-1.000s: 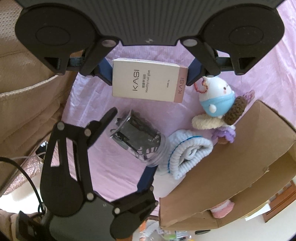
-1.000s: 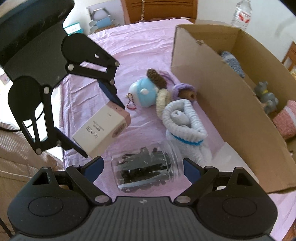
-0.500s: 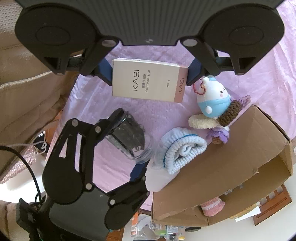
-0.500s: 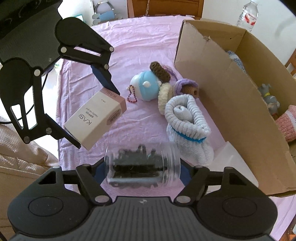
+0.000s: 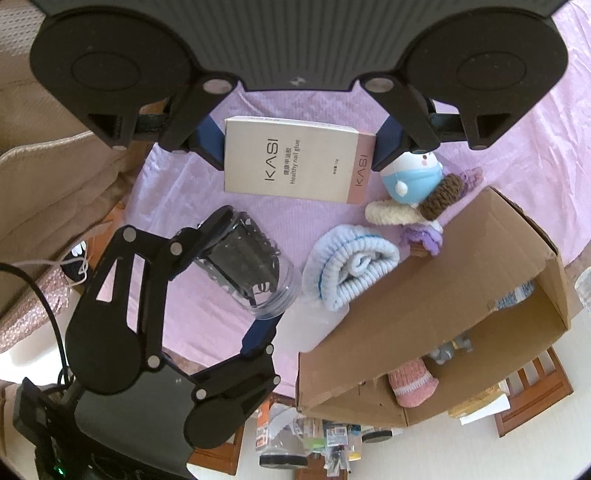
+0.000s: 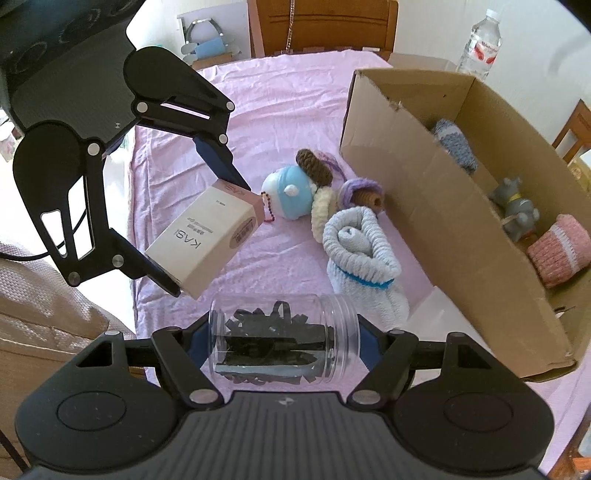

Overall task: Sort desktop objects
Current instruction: 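Grasp the pink KASI box with the left tool while the right tool grasps the clip jar, then carry the KASI box and clip jar with both tools over the cardboard box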

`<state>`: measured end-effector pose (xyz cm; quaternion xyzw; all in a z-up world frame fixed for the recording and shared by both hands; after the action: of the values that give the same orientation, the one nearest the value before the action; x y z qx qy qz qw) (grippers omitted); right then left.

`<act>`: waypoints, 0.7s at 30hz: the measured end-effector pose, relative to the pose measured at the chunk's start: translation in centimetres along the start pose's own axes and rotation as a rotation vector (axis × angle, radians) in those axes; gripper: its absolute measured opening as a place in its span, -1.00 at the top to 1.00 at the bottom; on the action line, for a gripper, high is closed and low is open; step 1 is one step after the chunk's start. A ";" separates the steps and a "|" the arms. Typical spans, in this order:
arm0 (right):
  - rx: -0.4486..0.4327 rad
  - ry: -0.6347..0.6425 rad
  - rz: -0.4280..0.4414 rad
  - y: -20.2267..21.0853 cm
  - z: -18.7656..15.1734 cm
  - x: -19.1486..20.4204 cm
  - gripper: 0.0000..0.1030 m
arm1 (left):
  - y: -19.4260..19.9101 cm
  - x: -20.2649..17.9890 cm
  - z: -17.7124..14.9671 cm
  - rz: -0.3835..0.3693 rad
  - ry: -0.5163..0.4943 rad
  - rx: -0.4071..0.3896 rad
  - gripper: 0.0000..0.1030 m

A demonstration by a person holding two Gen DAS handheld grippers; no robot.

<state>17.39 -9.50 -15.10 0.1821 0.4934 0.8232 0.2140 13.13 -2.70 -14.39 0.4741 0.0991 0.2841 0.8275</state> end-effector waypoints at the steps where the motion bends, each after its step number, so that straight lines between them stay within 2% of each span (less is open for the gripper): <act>1: -0.004 0.002 -0.004 0.2 0.1 0.0 -0.54 | 0.1 0.1 0.2 0.003 -0.001 -0.003 -0.58; 12: -0.036 0.000 -0.048 2.7 0.7 -0.4 -0.54 | 1.7 1.6 2.1 0.047 -0.018 -0.045 -0.58; 21: -0.082 -0.043 -0.130 5.0 2.4 -1.1 -0.54 | 3.8 4.3 4.2 0.066 -0.035 -0.127 -0.58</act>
<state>18.66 -10.45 -9.70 0.1584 0.4654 0.8229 0.2847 16.99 -1.82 -8.51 0.4287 0.0508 0.3086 0.8476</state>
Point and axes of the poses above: each gripper's, at about its wrist camera, not at the fingertips, and y roughly against the way its jaws point, x to its left, z to its top, the point moved 10 cm from there along -y, roughly the way its jaws point, and after that the axes turned 12 degrees about -y, right-handed, at the moved point
